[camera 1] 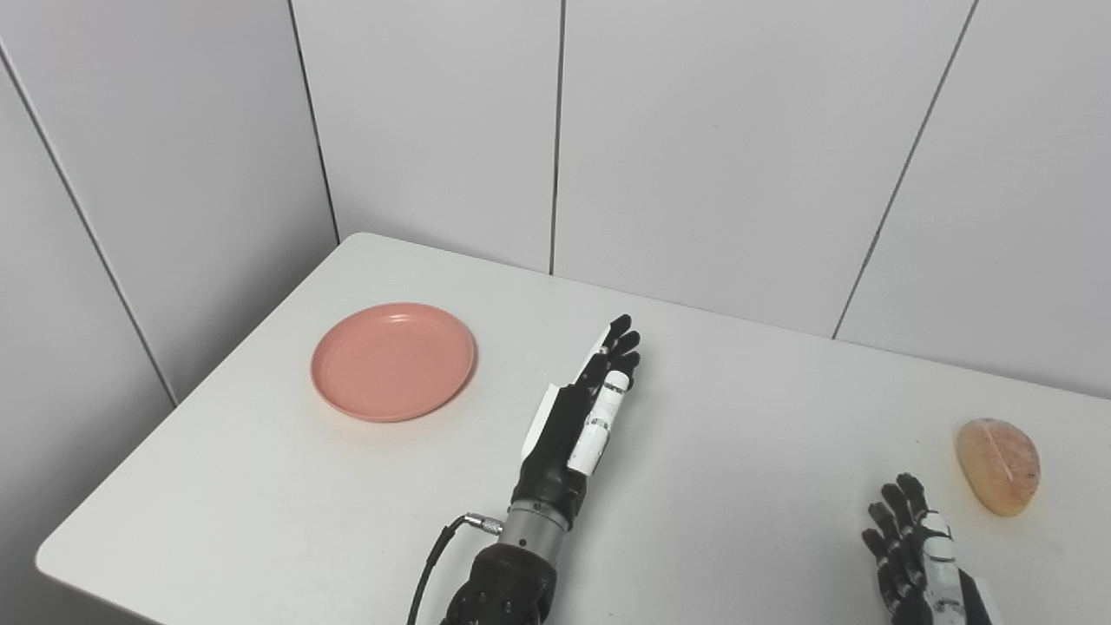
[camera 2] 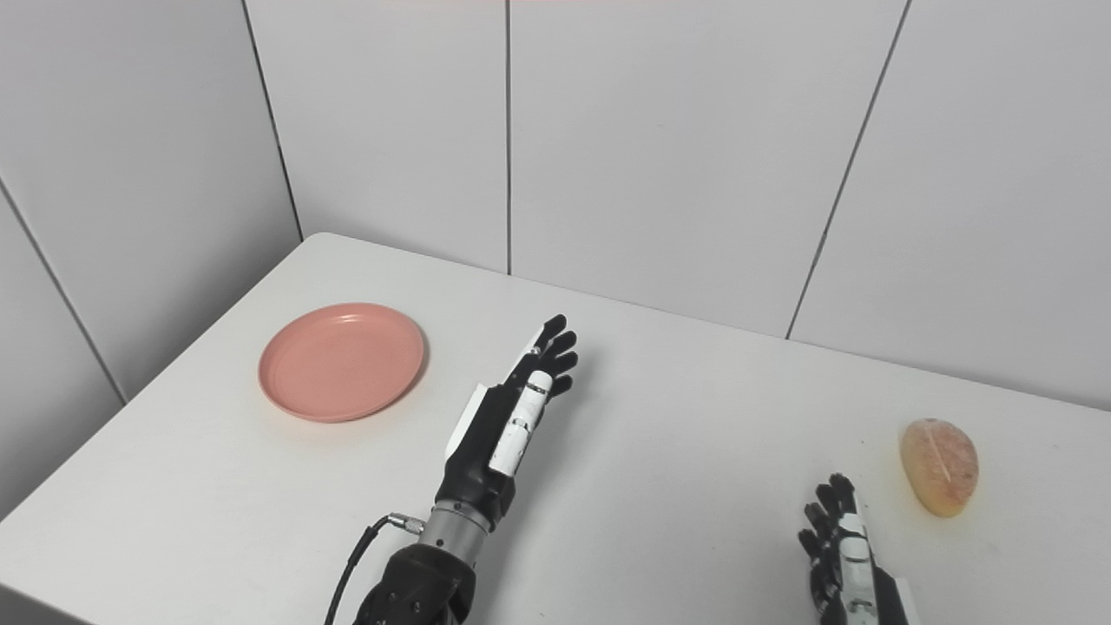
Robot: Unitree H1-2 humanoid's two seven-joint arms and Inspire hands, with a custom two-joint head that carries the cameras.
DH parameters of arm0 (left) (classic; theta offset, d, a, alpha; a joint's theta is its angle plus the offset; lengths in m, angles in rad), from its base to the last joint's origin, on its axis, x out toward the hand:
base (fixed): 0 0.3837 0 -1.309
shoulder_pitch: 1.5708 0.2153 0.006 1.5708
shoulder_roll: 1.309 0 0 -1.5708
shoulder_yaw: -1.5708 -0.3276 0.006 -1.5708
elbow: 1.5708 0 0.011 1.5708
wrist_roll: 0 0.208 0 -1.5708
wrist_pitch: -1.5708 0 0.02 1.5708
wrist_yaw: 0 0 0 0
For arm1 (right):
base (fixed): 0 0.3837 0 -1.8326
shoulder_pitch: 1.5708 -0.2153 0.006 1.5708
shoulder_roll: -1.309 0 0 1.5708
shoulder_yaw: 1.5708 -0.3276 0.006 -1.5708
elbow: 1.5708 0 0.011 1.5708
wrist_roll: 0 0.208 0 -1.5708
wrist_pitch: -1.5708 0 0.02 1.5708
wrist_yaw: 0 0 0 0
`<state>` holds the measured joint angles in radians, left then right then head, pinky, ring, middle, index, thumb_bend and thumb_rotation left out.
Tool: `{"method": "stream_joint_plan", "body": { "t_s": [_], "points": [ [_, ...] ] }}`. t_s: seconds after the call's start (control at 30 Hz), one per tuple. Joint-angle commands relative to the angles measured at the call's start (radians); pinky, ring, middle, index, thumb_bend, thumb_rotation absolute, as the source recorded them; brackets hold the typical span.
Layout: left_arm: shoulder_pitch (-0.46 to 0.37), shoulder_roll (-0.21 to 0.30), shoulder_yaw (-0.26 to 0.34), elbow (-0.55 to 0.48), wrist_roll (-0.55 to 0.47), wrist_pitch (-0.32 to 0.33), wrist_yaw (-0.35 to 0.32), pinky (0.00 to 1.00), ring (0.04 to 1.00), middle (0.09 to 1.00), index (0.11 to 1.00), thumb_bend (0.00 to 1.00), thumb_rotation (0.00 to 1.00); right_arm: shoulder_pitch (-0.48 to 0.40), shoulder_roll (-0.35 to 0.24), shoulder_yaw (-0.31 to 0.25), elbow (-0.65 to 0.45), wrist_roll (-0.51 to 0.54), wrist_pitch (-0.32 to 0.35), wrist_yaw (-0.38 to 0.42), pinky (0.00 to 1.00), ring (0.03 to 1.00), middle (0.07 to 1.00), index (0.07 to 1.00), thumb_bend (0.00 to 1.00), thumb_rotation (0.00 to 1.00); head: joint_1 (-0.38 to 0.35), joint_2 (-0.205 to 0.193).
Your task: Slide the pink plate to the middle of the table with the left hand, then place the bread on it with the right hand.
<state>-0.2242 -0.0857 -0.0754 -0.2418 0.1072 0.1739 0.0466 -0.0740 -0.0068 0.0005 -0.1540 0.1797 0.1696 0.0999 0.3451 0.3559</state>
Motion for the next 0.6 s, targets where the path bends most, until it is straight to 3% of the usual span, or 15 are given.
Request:
{"method": "stream_joint_plan", "body": {
  "t_s": [0.0,0.3,0.57],
  "points": [
    [-0.05,0.008,0.008,-0.052,-0.003,0.016,-0.009,0.95,0.931,0.945,0.932,0.4,1.0,-0.025,-0.004,-0.006,-0.026,0.012,-0.045,0.011,1.0,1.0,1.0,1.0,0.29,1.0,0.001,0.001],
    [-0.132,0.08,0.083,-0.047,-0.052,0.009,-0.02,0.98,0.939,0.954,0.94,0.42,1.0,-0.023,-0.012,-0.007,-0.037,0.008,-0.037,0.008,1.0,1.0,1.0,1.0,0.28,1.0,0.023,-0.003],
    [-0.207,0.12,0.193,-0.021,-0.108,0.038,-0.001,0.95,0.931,0.936,0.915,0.4,1.0,-0.021,-0.02,-0.011,-0.042,0.018,-0.023,0.012,1.0,1.0,1.0,1.0,0.28,1.0,0.038,-0.007]
  ]
}}
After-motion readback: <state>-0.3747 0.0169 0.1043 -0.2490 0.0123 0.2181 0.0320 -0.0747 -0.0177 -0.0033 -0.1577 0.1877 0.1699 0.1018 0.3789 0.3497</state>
